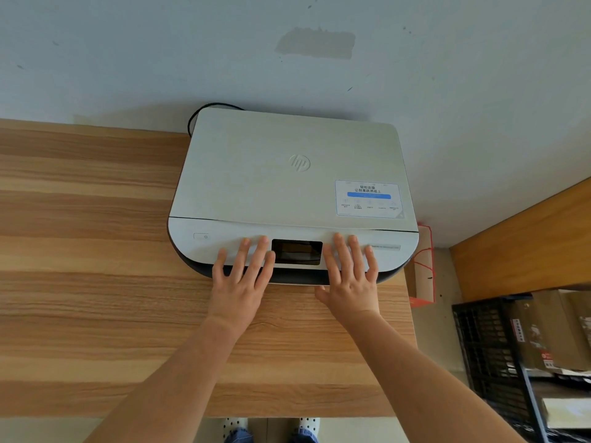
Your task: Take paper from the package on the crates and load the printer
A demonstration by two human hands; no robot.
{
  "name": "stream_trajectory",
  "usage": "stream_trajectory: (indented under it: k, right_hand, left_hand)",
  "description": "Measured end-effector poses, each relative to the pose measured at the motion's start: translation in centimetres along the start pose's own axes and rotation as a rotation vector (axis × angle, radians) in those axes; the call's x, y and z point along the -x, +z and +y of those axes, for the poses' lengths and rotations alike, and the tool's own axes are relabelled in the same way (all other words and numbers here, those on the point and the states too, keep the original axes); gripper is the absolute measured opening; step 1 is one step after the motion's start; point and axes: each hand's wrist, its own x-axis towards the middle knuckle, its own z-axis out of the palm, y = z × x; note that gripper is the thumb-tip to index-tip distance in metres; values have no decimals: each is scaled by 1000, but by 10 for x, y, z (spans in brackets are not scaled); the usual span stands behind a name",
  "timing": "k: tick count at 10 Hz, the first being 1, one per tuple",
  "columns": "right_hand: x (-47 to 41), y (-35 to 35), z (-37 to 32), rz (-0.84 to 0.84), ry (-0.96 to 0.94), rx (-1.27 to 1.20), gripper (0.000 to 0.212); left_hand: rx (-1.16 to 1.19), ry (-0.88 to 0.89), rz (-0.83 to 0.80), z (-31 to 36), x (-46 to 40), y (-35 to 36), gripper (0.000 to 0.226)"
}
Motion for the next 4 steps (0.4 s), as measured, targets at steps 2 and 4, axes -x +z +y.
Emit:
stream_trajectory:
  k: [2, 4]
  right_hand:
    - [2, -25, -8, -157, 52, -37, 108]
    - [10, -74, -9, -269, 31, -221, 95]
  left_hand:
    - [63, 7, -82, -5, 1, -26, 88]
    - [221, 45, -182, -8, 7, -62, 74]
